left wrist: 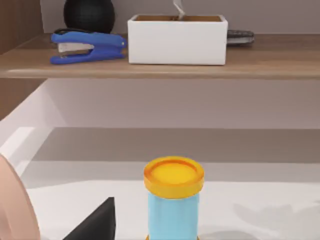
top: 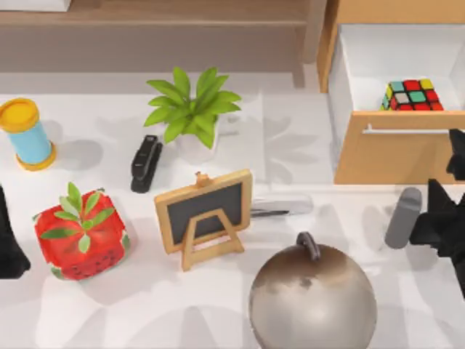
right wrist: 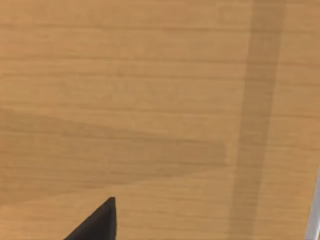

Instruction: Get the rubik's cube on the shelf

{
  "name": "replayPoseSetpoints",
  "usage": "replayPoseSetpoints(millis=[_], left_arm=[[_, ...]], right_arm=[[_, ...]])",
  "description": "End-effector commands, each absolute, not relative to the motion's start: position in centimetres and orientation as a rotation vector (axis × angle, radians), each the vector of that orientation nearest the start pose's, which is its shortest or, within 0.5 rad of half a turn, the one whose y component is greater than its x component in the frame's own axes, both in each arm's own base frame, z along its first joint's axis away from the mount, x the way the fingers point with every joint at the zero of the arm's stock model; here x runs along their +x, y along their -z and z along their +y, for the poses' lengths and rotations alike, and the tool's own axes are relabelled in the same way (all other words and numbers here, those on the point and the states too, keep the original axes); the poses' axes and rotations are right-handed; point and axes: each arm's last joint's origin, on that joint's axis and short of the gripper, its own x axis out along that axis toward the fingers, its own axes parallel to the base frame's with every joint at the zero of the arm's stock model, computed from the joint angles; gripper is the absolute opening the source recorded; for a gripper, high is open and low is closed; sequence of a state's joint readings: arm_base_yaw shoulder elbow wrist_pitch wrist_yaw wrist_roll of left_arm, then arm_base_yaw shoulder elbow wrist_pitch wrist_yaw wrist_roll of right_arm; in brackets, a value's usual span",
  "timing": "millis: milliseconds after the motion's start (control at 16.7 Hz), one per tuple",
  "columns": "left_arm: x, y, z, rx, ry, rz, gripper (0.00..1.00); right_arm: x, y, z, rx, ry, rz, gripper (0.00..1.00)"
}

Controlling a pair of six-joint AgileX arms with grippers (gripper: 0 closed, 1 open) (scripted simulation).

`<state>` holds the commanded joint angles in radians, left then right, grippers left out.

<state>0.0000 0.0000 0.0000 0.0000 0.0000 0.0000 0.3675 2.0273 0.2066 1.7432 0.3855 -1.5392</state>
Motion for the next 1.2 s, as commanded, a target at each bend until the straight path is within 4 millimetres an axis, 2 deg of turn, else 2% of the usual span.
replayPoseSetpoints(millis=[240, 420, 600, 900, 1200], left_arm=[[10.6, -16.0, -0.1, 0.000, 0.000, 0.000, 1.00], [10.6, -16.0, -0.1, 0.000, 0.000, 0.000, 1.00], [10.6, -16.0, -0.1, 0.000, 0.000, 0.000, 1.00], [10.6, -16.0, -0.1, 0.000, 0.000, 0.000, 1.00], [10.6, -16.0, -0.1, 0.000, 0.000, 0.000, 1.00]], right_arm=[[22.1, -7.8, 9.3, -1.560, -0.115, 0.007, 1.00], [22.2, -8.0, 11.5, -1.548, -0.184, -0.041, 1.00], [23.2, -8.8, 14.1, -1.524, -0.243, -0.102, 1.00], [27.7, -11.4, 17.9, -1.427, -0.317, -0.110, 1.00], [33.1, -13.0, 20.1, -1.266, -0.482, 0.132, 1.00]])
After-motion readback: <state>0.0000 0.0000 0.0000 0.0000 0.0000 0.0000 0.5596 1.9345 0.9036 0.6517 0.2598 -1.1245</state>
